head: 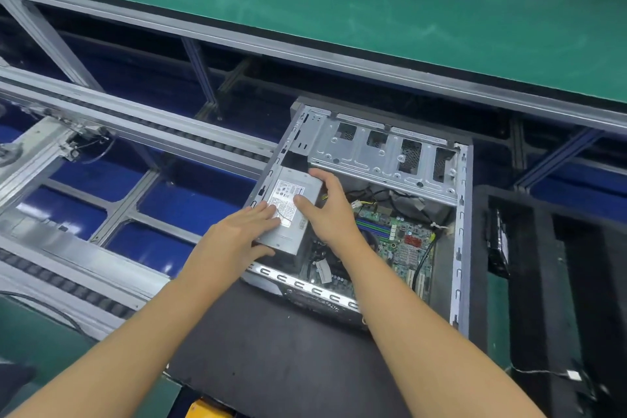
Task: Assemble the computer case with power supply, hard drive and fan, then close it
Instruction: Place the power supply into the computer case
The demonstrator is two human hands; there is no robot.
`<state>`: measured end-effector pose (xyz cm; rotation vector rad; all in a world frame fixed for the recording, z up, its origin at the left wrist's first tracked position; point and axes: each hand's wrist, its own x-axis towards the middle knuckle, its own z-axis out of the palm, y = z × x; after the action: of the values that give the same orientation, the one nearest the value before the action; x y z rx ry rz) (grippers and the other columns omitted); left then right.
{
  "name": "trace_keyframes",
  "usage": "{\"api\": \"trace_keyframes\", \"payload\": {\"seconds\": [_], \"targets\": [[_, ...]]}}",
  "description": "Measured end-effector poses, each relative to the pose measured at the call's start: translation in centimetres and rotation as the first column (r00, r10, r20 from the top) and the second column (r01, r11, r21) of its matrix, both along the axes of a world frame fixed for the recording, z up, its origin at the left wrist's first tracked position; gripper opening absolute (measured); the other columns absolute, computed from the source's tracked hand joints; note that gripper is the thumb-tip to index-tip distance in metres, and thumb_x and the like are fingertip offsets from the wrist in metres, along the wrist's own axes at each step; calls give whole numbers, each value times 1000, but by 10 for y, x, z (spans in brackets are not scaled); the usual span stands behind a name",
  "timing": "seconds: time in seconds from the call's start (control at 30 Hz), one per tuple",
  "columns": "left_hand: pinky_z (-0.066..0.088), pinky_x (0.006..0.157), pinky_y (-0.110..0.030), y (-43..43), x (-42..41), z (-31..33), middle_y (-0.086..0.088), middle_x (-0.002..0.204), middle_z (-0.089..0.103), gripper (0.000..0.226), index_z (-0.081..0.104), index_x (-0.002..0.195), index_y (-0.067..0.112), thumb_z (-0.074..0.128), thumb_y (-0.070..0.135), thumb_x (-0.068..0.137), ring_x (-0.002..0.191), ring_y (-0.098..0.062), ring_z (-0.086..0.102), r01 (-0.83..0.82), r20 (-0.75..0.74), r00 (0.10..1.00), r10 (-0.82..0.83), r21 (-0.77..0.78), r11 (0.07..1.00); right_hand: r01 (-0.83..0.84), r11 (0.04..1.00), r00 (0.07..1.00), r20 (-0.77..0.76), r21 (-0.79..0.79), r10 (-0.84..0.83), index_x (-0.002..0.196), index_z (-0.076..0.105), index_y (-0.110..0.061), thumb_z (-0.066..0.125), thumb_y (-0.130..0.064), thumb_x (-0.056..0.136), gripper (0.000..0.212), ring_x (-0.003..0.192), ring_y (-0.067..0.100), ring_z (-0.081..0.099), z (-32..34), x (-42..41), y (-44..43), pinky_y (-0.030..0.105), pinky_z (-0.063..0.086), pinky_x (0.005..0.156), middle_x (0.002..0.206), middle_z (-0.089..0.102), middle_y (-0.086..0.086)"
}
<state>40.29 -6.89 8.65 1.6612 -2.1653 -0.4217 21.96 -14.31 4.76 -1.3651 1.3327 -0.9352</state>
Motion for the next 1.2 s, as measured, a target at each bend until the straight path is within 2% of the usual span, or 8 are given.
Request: {"api": "trace_keyframes", "payload": {"seconds": [0.17, 0.33, 0.47, 0.6, 0.8, 0.9, 1.07, 1.2], "targets": [[18, 119, -21, -3, -1, 3, 5, 148, 47, 60, 61, 134, 16, 82, 16, 78, 143, -11, 36, -5, 33, 999, 3, 63, 998, -8, 995, 999, 46, 95, 3, 143, 39, -36, 73, -33, 93, 60, 123, 18, 57, -2, 0, -1, 43, 52, 102, 142, 50, -5], [29, 119, -36, 2, -6, 4, 9, 154, 41, 61, 53, 142, 22, 75, 14, 86, 147, -16, 30, -97, 20, 995, 95, 158, 983, -24, 990, 1000, 10, 138, 23, 127, 39, -40, 70, -37, 92, 47, 117, 22, 58, -5, 5, -2, 46, 54, 99, 134, 50, 4], [49, 96, -42, 10, -14, 8, -3, 133, 60, 52, 60, 130, 12, 75, 0, 82, 120, -16, 41, -107, 21, 994, 106, 53, 993, -38, 996, 999, -32, 84, 41, 125, 32, -32, 76, -38, 88, 58, 126, 18, 40, -4, 12, -3, 34, 41, 99, 123, 42, -4], [52, 93, -42, 9, -14, 9, -3, 130, 60, 47, 59, 128, 14, 72, 2, 85, 123, -23, 51, -84, 78, 994, 79, 60, 995, -33, 994, 997, -59, 101, 39, 125, 29, -29, 72, -34, 92, 55, 127, 24, 39, -3, 13, -4, 39, 42, 106, 115, 36, -9], [34, 113, -39, 8, -12, 1, 0, 133, 62, 58, 55, 136, 11, 75, 0, 82, 131, -29, 50, -75, 86, 994, 73, 23, 997, -7, 992, 999, -50, 125, 13, 123, 27, -29, 70, -32, 93, 53, 128, 25, 41, -1, 17, -5, 44, 42, 110, 112, 34, -11], [21, 119, -51, 5, -7, -3, -2, 123, 69, 62, 59, 130, 5, 85, 9, 74, 127, -22, 58, -1, 257, 966, 27, -100, 995, 4, 993, 998, -56, 118, 2, 122, 27, -28, 70, -30, 92, 51, 128, 25, 40, 0, 19, -5, 43, 41, 110, 118, 34, -5], [-1, 122, -34, 3, -4, -3, 10, 142, 56, 63, 43, 145, 17, 71, 25, 89, 148, -8, 26, -21, 272, 962, 17, 11, 1000, 49, 993, 997, -62, 111, -42, 117, 28, -29, 70, -29, 91, 49, 126, 23, 39, 1, 24, -6, 39, 40, 107, 123, 34, -2], [-1, 123, -50, 3, 13, -2, 24, 154, 33, 56, 35, 147, 31, 58, 37, 97, 149, 2, -5, -27, 153, 988, 8, 126, 992, 105, 992, 992, -72, 75, -100, 115, 31, -24, 70, -27, 89, 47, 122, 19, 34, 3, 37, -6, 35, 38, 102, 124, 35, 0]]}}
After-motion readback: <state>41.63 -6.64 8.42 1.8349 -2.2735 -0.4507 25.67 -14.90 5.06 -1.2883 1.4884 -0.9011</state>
